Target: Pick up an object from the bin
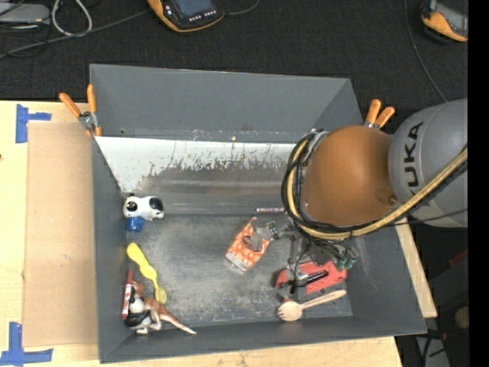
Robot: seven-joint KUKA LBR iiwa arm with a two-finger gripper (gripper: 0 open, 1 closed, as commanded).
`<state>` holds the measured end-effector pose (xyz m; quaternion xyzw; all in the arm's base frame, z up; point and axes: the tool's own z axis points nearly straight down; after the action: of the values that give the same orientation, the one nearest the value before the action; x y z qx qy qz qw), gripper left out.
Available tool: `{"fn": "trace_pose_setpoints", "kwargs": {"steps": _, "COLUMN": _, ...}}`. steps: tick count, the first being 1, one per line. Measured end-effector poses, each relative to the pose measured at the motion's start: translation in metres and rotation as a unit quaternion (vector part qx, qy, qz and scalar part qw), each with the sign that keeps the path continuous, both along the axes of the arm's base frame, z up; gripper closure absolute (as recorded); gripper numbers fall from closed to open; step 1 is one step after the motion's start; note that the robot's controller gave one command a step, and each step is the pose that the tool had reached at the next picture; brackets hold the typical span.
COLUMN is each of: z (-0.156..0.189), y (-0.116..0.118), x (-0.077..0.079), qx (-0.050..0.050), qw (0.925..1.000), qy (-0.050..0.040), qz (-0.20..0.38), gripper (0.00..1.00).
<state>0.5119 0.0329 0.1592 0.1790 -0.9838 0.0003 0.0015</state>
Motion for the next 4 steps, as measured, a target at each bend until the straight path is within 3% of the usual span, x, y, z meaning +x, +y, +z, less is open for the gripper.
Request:
{"fn": "trace_pose_setpoints", "kwargs": {"steps": 1, "z": -0.024, "y": -0.021, "x": 0.012, "qx": 0.001, "qw": 0.999, "qy": 0.0003, "qz": 0.045, "gripper": 0.0}}
{"fn": "trace_pose_setpoints", "kwargs": {"steps": 2, "z": -0.08, "y": -0.061, "x": -0.014, "qx": 0.001, "qw": 0.9921, "qy": 0.0007, "qz": 0.126, "gripper": 0.0}}
{"fn": "trace_pose_setpoints", "kwargs": {"steps": 3, "z": -0.093, "y": -0.083, "x": -0.014, "qx": 0.003, "qw": 0.9817, "qy": -0.0039, "qz": 0.19, "gripper": 0.0}}
{"fn": "trace_pose_setpoints", "kwargs": {"steps": 4, "z": -0.09, "y": -0.127, "x": -0.012, "qx": 0.004, "qw": 0.9999, "qy": -0.0028, "qz": 0.011, "gripper": 1.0}}
